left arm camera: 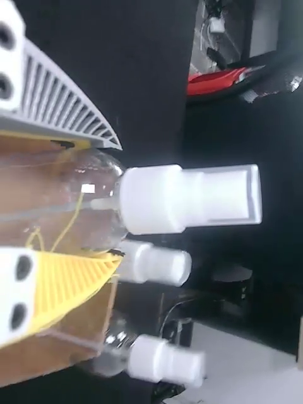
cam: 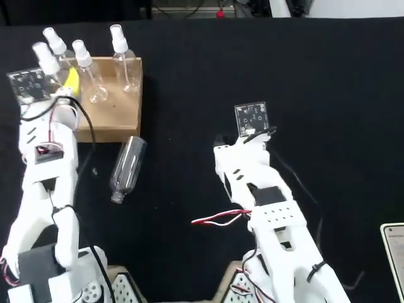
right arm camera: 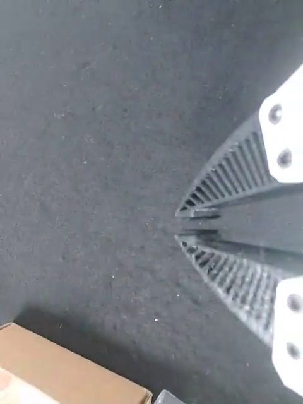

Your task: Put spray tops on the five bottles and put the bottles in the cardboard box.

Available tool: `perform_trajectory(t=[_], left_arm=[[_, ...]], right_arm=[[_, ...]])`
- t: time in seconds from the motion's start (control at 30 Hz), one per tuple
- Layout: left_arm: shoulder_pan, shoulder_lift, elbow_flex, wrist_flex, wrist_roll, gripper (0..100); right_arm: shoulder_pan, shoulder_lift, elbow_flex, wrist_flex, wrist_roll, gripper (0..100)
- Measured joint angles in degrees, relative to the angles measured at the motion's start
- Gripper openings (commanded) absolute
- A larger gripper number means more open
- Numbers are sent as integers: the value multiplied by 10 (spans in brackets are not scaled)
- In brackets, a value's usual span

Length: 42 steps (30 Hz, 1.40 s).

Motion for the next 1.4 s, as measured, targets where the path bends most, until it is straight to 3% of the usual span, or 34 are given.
perform_trajectory(t=[0.3,0.57,0.67,1.4], left_arm=[[-17,69,-36,-10,0,55],[-18,145,-36,-202,0,55],[-18,176,-36,-235,-17,55],[-38,234,-37,-244,-38,52]], right_arm=[[0,0,0,0,0,31],[0,0,0,0,0,31],[0,0,0,0,0,31],[0,0,0,0,0,31]])
